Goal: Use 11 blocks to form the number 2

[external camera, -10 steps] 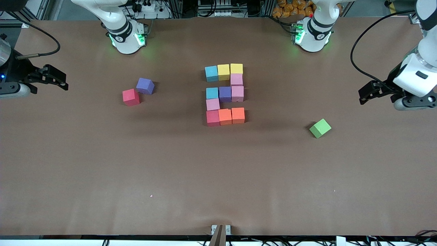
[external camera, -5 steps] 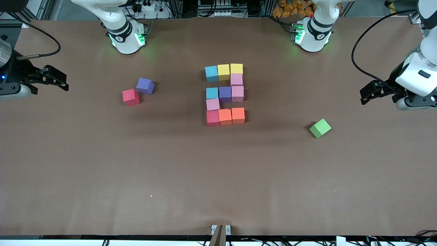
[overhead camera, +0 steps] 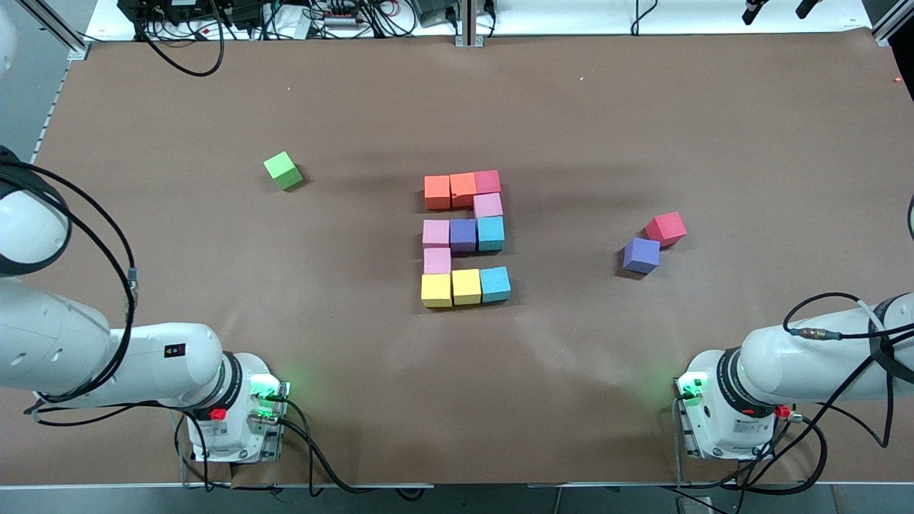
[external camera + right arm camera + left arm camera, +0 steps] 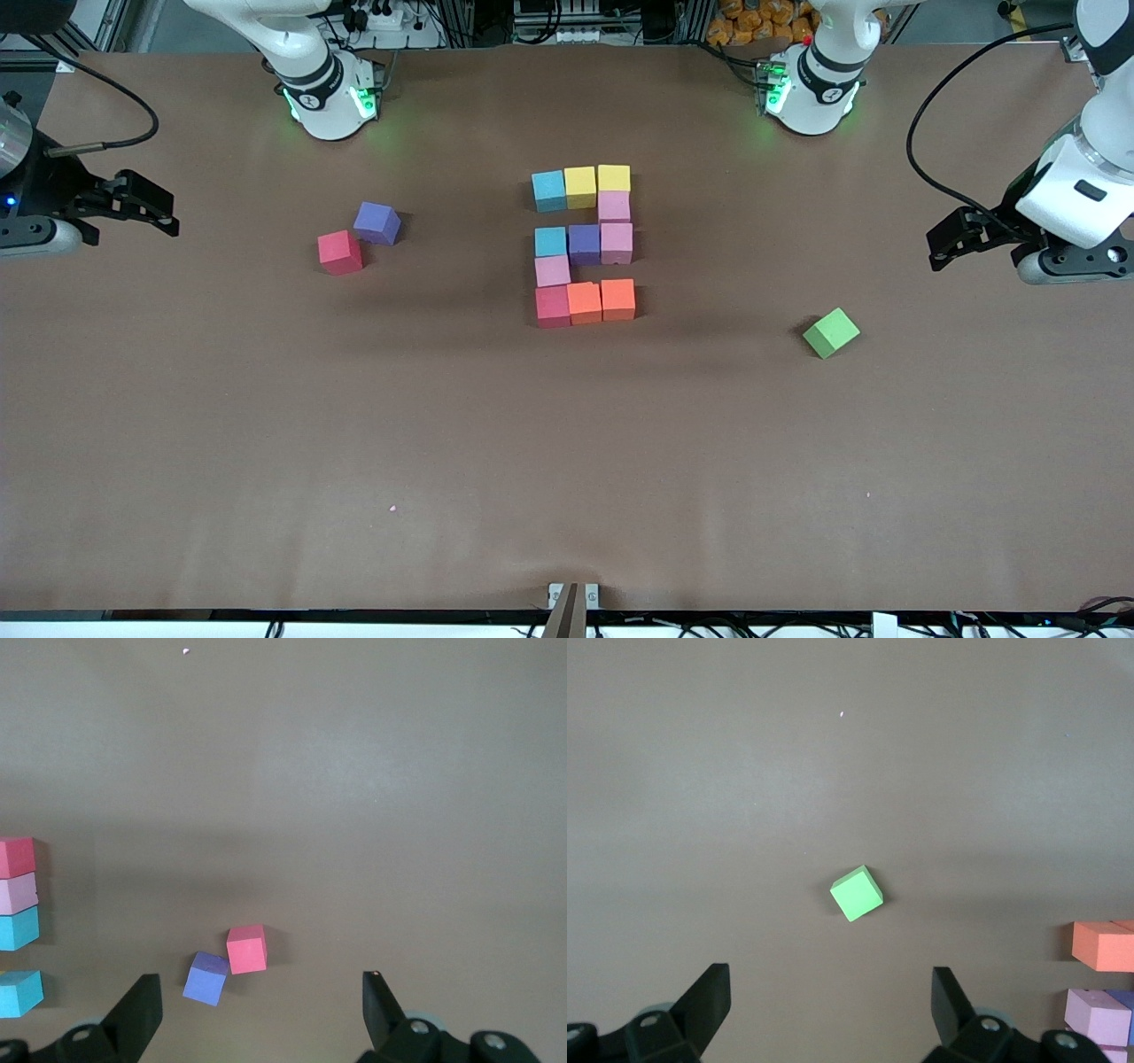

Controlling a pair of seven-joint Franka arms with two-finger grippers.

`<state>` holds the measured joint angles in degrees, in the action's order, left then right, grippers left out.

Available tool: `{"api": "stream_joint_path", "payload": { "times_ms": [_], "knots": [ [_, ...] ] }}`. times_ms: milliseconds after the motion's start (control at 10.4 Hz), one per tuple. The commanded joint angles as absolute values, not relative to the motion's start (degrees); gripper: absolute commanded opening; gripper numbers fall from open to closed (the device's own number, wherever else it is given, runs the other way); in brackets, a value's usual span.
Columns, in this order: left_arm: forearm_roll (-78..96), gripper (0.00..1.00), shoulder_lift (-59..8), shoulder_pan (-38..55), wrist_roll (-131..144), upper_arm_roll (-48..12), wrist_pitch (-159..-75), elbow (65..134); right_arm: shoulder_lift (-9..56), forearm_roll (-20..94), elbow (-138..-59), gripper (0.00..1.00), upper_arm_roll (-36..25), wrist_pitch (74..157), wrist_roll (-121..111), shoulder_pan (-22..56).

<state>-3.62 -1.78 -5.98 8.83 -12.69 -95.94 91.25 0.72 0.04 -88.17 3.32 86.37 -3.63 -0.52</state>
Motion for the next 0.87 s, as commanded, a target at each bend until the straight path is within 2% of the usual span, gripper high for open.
{"api": "stream_joint_path", "payload": {
  "times_ms": [0,578,771],
  "knots": [
    [-2.55,1.00,-0.45,-0.38,1.98,-5.48,-95.45,90.79,0.09,0.00,-88.86,1.00,3.52,86.66,-4.13,-0.88],
    [-2.29,1.00,-0.53,1.94,-0.61,-5.10,-95.27,90.70,-0.09,0.00,-89.12,1.00,3.60,86.66,-4.13,-0.88],
    [-1.58,1.00,-1.31,1.59,-0.44,-5.10,-95.01,88.61,-0.18,0.00,-89.30,1.00,3.52,86.66,-4.13,-0.88]
  ]
}}
